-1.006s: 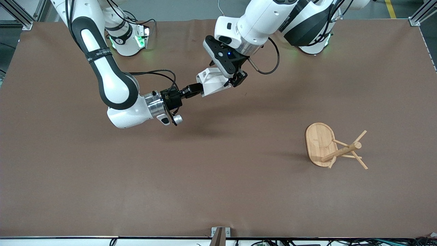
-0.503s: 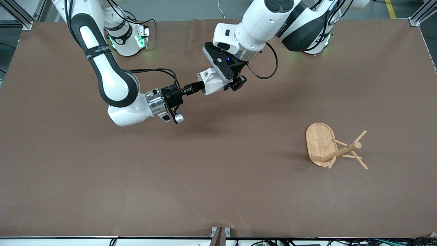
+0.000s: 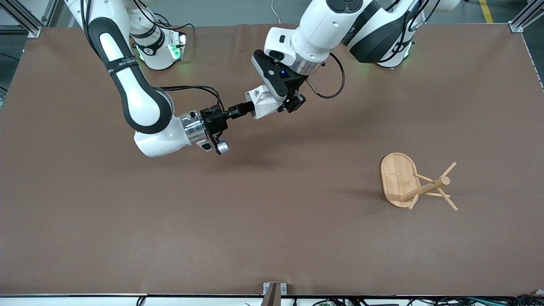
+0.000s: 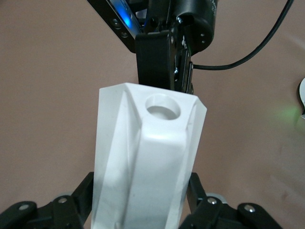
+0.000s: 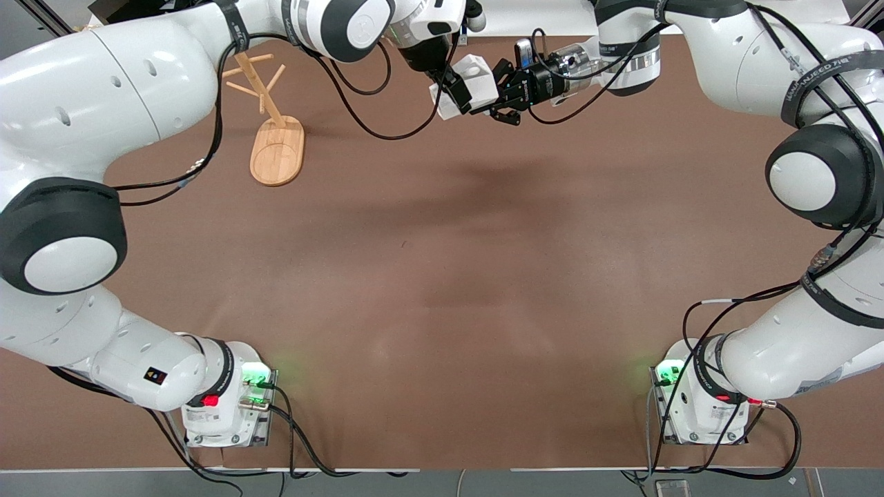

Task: Hang cup on rack
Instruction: 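Grasp the cup with the left gripper and open the right gripper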

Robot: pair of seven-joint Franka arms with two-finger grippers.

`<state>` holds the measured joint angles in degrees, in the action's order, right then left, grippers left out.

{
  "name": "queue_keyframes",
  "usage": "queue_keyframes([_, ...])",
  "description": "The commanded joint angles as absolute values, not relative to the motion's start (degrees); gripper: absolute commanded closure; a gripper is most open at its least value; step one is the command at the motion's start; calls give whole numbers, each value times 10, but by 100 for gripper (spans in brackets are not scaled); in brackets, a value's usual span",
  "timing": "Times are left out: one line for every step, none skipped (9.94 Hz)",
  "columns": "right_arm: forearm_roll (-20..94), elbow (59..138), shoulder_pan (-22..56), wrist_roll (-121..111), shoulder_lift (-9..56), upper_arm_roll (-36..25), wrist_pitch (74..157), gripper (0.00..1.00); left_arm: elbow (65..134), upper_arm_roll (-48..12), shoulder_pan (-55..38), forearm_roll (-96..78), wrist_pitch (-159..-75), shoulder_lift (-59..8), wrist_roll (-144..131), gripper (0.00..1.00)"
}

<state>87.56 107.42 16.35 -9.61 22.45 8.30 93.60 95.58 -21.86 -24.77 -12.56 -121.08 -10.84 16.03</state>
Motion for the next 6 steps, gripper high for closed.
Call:
queue_keyframes([889,1094,162,-78,199,85,939,1,968,-219,-247,-116,-1215,-116,158,100])
queue_keyframes([878,1095,155,-79,200,83,938,0,968,-219,-246,-116,-1215,-116,158,100])
queue_keyframes([851,1094,143,-78,200,80,937,0,968,-219,-245,-116,-1215,-117,158,100])
queue_keyframes([824,1091,125,-55,200,80,936,0,967,-219,-243,-116,-1215,-117,158,100])
queue_keyframes([810,1085,113,-29,200,79,938,0,967,-219,-242,-116,-1215,-117,158,100])
queue_keyframes([775,1072,90,-12,201,73,939,0,965,-219,-242,-116,-1215,-117,158,100])
